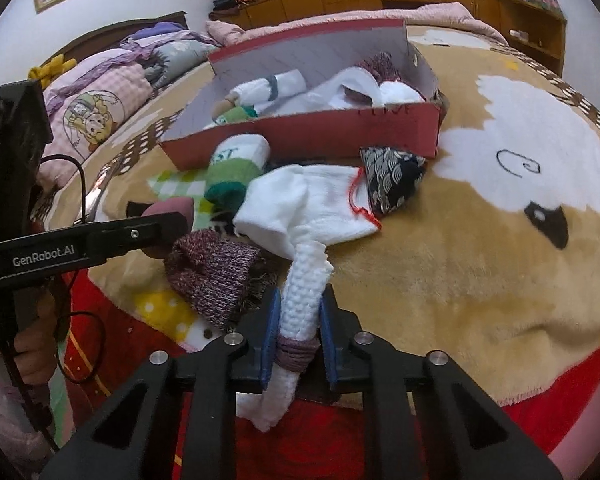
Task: Organize soft objects
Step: 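Lift the pink sponge and rolled towel and carry both over the shoebox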
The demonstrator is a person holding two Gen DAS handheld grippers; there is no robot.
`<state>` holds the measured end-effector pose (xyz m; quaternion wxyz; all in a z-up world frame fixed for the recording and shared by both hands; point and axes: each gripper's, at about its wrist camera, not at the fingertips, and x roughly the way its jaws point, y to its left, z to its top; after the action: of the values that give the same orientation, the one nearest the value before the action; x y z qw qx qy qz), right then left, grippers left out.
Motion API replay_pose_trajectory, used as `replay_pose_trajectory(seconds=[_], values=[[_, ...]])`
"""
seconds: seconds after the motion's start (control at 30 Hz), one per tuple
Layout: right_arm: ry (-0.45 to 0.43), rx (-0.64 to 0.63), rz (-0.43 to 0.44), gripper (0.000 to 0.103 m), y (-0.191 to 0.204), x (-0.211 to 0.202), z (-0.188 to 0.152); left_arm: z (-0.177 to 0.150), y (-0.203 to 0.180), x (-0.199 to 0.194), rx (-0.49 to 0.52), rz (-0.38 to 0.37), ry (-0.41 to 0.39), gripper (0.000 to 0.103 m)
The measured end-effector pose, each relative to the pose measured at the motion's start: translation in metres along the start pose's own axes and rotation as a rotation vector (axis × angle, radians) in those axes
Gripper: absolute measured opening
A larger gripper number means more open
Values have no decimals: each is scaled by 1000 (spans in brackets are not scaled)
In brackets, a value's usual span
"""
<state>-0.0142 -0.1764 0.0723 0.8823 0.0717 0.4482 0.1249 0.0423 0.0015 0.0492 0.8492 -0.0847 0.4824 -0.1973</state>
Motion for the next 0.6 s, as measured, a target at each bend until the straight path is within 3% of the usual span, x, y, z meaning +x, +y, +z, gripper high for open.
replay_pose_trajectory(seconds=[0.6], values=[[-104, -41, -3, 18, -6, -28, 32, 16, -7, -12, 21, 43, -52, 40]])
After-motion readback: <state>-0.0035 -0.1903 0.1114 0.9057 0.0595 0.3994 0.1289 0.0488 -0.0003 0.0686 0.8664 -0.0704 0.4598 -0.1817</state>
